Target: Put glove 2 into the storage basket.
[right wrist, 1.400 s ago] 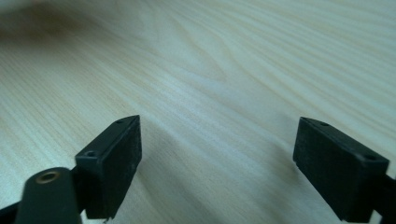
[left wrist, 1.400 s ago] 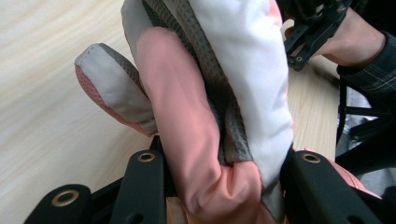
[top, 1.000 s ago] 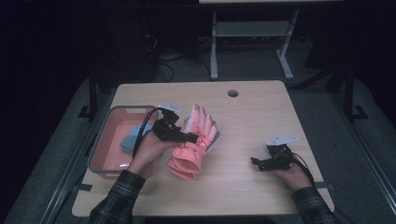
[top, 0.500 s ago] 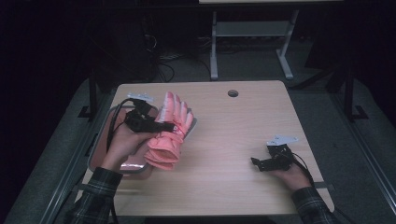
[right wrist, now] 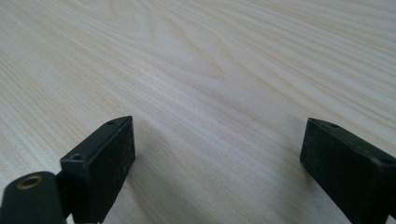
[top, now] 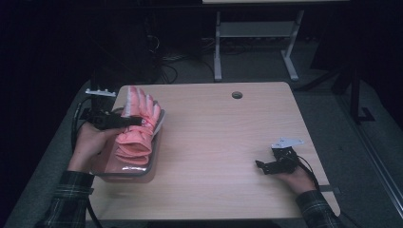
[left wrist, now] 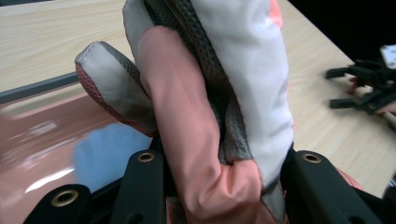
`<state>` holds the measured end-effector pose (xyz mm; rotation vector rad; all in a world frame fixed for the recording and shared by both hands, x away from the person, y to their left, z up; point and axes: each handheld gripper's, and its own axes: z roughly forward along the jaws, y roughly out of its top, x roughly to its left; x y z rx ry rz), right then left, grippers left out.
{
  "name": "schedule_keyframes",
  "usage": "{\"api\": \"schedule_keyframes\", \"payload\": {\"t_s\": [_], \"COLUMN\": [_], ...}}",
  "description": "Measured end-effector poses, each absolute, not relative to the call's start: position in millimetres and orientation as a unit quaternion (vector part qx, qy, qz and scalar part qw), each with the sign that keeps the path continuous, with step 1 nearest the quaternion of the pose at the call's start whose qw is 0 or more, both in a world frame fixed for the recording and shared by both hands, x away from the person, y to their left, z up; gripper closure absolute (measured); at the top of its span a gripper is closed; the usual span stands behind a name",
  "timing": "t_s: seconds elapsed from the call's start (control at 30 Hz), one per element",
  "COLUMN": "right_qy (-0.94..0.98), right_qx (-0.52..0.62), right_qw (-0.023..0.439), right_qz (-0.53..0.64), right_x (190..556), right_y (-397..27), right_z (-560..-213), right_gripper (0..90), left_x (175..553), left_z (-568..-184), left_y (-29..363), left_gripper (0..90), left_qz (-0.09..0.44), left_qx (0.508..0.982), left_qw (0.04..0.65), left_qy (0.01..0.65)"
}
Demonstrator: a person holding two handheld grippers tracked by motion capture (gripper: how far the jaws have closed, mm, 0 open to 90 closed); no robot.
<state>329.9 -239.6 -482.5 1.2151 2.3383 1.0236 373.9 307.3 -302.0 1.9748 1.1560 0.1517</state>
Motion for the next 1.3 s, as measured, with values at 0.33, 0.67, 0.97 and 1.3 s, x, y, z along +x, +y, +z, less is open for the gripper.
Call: {"api": "schedule_keyframes", "payload": {"t_s": [0.33, 0.67, 0.97, 1.3], "right_qy": [0.817, 0.817, 0.817, 0.817], "right_qx": [0.425, 0.425, 0.426, 0.426], "right_qw": [0.157, 0.158, 0.158, 0.158], "right_qz": [0.356, 0.356, 0.356, 0.356], "right_x": [329.8, 329.9, 329.9, 329.9], "right_y": [-239.8, -240.1, -240.1, -240.0], "right_z": [-482.4, -482.3, -482.4, -482.3], "right_gripper": [9.7, 9.8, 9.8, 9.8], "left_x": [384.8, 409.9, 411.7, 410.8], "left_z": [-330.9, -380.5, -409.5, -409.8], "left_y": [334.9, 326.2, 326.5, 332.0], "left_gripper": [60.3, 59.7, 58.9, 41.4], "left_qz": [0.059, 0.032, 0.014, 0.013], "left_qx": [0.772, 0.782, 0.789, 0.782], "left_qw": [0.388, 0.346, 0.341, 0.363], "left_qy": [0.5, 0.517, 0.511, 0.506]}}
